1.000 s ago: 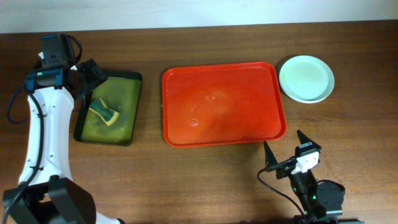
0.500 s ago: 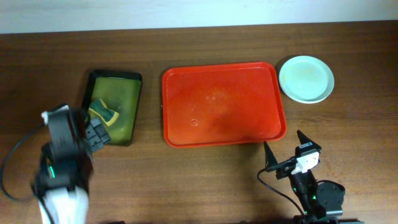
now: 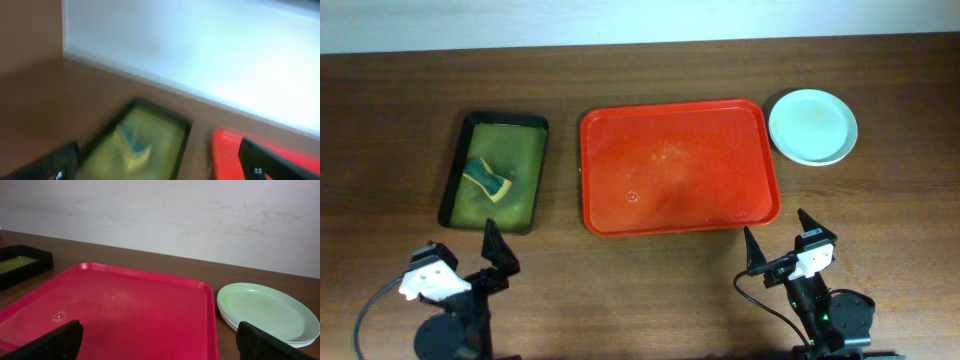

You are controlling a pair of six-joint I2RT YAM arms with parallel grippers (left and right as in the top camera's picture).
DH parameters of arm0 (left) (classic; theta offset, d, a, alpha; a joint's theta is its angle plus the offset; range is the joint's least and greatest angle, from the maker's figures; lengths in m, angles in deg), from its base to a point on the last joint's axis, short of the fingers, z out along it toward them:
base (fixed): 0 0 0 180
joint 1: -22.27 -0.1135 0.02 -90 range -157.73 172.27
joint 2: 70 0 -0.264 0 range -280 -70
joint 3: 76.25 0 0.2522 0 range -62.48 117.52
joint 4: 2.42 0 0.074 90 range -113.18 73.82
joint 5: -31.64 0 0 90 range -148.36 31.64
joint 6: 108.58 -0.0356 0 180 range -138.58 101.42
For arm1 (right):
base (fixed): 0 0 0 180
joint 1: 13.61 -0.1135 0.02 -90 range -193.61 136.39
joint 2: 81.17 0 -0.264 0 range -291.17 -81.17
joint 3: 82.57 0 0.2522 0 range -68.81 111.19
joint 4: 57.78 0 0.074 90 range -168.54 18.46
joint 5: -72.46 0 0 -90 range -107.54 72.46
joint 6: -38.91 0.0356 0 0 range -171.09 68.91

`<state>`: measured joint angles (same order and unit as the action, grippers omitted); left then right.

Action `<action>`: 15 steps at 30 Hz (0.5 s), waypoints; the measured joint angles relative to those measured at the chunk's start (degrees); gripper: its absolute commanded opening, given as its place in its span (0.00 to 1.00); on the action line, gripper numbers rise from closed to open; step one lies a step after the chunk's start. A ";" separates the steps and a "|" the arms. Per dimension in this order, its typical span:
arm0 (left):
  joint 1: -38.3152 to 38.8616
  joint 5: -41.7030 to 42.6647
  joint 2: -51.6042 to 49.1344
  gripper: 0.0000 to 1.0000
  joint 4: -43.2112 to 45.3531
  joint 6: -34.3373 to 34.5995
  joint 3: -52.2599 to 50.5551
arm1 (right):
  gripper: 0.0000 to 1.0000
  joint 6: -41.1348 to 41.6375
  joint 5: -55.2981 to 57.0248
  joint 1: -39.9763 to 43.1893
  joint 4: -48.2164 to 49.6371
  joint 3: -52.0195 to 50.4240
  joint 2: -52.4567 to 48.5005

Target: Clean dirty plates on tray and stack at the side

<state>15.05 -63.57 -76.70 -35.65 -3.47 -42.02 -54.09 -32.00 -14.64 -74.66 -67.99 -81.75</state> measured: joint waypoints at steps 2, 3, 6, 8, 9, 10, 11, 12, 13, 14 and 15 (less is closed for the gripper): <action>0.00 5.31 2.23 0.99 11.65 -4.15 -5.92 | 0.98 0.02 0.00 0.00 0.00 0.00 0.00; 0.00 8.24 3.34 0.99 16.09 -6.58 -8.90 | 0.98 0.00 0.00 0.00 0.00 0.00 0.00; 0.00 12.52 5.55 0.99 20.70 -9.99 -14.67 | 0.98 0.00 0.00 0.00 0.00 0.00 0.00; 0.17 13.44 5.77 0.99 26.01 -10.71 -17.62 | 0.98 0.00 0.00 0.00 0.00 0.00 0.00; 0.55 13.38 5.86 0.99 27.52 -10.91 -18.38 | 0.98 -0.02 0.00 0.00 0.00 0.00 0.00; 1.73 13.07 5.86 0.99 28.37 -11.06 -19.12 | 0.98 0.00 0.00 0.00 0.00 0.00 0.00; 2.97 12.13 5.86 0.99 28.52 -11.08 -19.41 | 0.98 0.02 0.00 0.00 0.00 0.00 0.00; 3.78 11.21 5.86 0.99 28.46 -11.10 -19.41 | 0.99 -0.02 0.00 0.00 0.00 0.00 0.00; 4.42 9.73 5.86 0.99 27.67 -11.13 -19.41 | 0.99 -0.02 0.00 0.00 0.00 0.00 0.00; 4.68 8.98 5.88 0.99 26.45 -11.15 -19.41 | 0.98 0.02 0.00 0.00 0.00 0.00 0.00; 4.70 7.67 5.99 0.99 22.91 -11.23 -19.41 | 0.98 0.00 0.00 0.00 0.00 0.00 0.00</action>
<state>19.74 -55.90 -70.71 -12.74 -14.70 -61.42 -54.09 -32.00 -14.64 -74.66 -67.99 -81.75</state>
